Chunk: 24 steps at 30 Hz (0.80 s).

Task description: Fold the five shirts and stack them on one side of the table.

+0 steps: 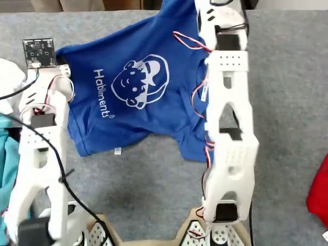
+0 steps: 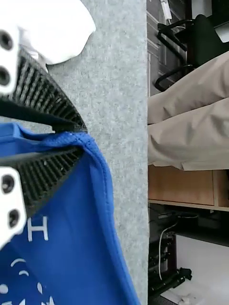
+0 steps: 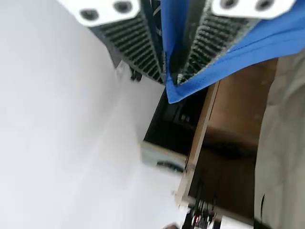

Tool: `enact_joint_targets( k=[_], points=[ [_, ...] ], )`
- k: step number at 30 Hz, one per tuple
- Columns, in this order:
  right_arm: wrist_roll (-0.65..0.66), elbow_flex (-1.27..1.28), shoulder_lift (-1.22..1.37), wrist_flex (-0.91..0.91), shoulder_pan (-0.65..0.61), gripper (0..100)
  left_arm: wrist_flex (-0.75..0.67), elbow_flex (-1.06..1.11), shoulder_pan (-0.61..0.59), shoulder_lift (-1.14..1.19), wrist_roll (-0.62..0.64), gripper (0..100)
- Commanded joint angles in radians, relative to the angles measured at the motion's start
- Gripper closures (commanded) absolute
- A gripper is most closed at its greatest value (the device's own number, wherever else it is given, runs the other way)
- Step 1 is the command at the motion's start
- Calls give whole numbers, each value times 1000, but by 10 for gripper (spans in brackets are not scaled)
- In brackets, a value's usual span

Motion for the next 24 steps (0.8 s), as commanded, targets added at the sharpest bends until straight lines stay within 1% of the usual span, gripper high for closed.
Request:
enact_joint_targets(
  k=[1, 6, 9, 12, 14, 17, 21, 24],
  points=[
    [12, -300, 166, -91, -24, 993, -78, -8, 9, 68, -11, 980],
    [144, -610, 389, -123, -33, 993, -78, -8, 6, 107, -11, 980],
    [163, -737, 487, -115, -30, 993, -77, -8, 6, 110, -11, 980],
    [163, -740, 516, -104, -25, 993, -71, -6, 6, 113, -11, 980],
    [158, -742, 516, -20, -24, 993, -21, -9, 6, 113, -12, 980],
    [153, -743, 498, 104, -24, 993, 110, -52, 6, 114, -11, 980],
    [60, -743, 446, 296, -16, 993, 252, -107, 5, 114, -5, 980],
    [37, -743, 395, 473, -13, 993, 333, -140, 6, 114, 3, 980]
  ],
)
